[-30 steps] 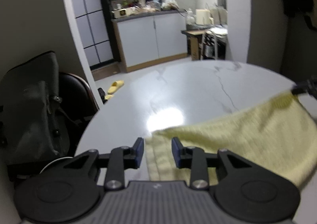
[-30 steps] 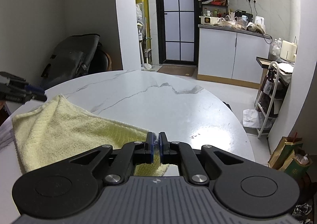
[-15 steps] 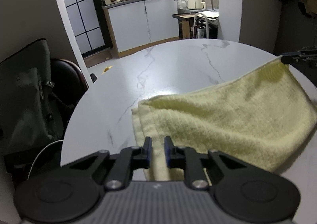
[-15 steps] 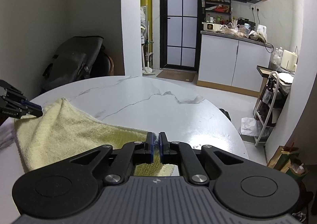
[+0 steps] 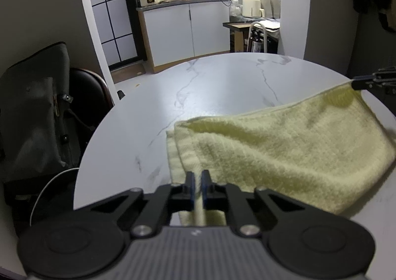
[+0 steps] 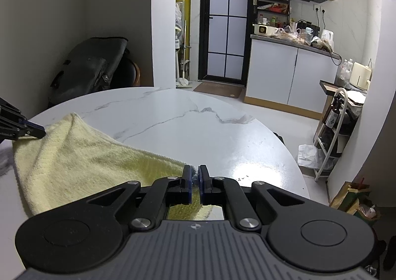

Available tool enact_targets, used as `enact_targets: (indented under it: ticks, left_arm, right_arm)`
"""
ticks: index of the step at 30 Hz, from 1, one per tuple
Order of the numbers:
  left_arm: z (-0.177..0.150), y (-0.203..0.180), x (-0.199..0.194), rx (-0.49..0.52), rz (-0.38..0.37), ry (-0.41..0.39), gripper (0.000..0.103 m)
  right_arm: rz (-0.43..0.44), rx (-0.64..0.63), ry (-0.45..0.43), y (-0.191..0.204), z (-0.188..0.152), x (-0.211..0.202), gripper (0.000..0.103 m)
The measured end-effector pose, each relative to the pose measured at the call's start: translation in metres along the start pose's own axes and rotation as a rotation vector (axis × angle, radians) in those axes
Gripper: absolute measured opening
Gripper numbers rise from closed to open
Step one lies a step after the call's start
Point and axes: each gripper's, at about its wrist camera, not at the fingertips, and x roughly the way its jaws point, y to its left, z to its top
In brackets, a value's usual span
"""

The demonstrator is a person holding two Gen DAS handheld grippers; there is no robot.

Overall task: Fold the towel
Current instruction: 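Lay the folded edge down on the towel and open both grippers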

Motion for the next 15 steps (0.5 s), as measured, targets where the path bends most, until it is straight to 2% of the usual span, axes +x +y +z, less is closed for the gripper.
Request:
enact_targets:
  ticks: [7, 11, 15]
  left_arm:
    - [-0.003, 0.008, -0.012, -0.026, 0.028, -0.019, 0.003]
    - [-0.005, 0.008, -0.013, -0.027, 0.049, -0.004, 0.004]
    - [-0.010, 0.005, -0.012, -0.016, 0.076, 0.006, 0.012]
  right_arm:
    - [-0.013, -0.013, -0.007, 0.002, 0.004, 0.004, 0.006]
    - [-0.024, -0.011, 0.004, 0.004, 0.007, 0.010, 0.006]
    - [-0.032, -0.008, 0.012, 0.006, 0.007, 0.013, 0.008]
